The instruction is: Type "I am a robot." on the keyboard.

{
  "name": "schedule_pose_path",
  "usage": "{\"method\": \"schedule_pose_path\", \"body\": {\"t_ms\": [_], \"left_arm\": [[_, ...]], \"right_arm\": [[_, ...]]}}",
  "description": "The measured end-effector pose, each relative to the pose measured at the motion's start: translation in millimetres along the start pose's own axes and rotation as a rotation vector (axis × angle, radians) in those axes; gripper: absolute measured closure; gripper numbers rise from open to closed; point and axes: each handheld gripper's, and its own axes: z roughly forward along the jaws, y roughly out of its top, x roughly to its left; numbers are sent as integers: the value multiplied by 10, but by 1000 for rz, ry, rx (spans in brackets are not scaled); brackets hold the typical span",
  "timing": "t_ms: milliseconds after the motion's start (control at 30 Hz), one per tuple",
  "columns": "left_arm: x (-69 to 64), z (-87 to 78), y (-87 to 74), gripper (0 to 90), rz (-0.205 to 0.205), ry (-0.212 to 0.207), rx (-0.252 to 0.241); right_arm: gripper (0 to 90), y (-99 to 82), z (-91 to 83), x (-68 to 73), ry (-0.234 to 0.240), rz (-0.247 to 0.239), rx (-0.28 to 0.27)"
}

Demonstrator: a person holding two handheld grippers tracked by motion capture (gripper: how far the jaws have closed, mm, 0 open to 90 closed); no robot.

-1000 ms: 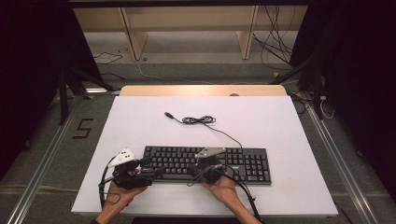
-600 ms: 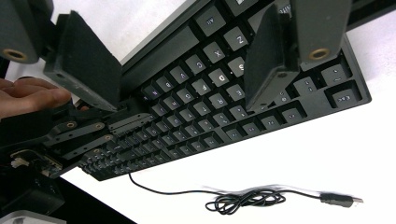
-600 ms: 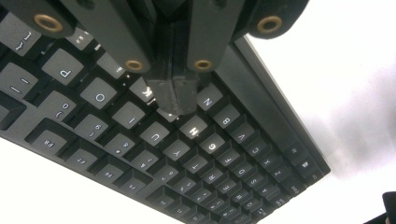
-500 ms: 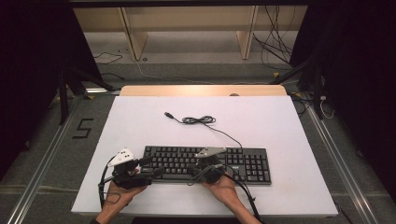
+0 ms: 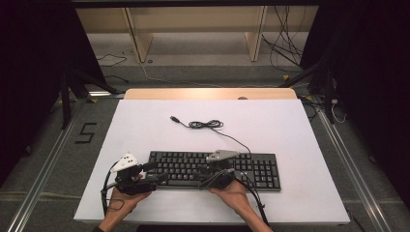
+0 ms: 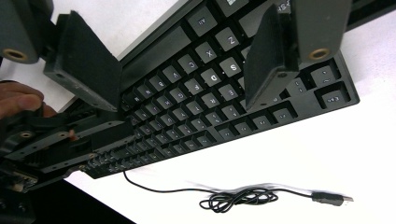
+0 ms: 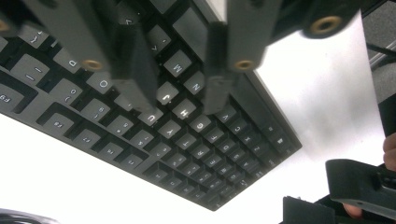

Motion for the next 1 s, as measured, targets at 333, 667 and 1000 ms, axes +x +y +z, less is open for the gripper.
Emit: {"method": "schedule_pose_path", "body": {"t_ms": [333,667,1000], "left_arm": [[15,-4,-2,275,-6,9,-9],[29,-10,-3,274,-6,13,-13],[46,-18,-3,273,-7,17,-17]], "right_arm": [[476,24,-37,40,16,-3,1],[540,24,-74,99,32,-20,-7],[817,-7,-87,146,22,-49,-2]]}}
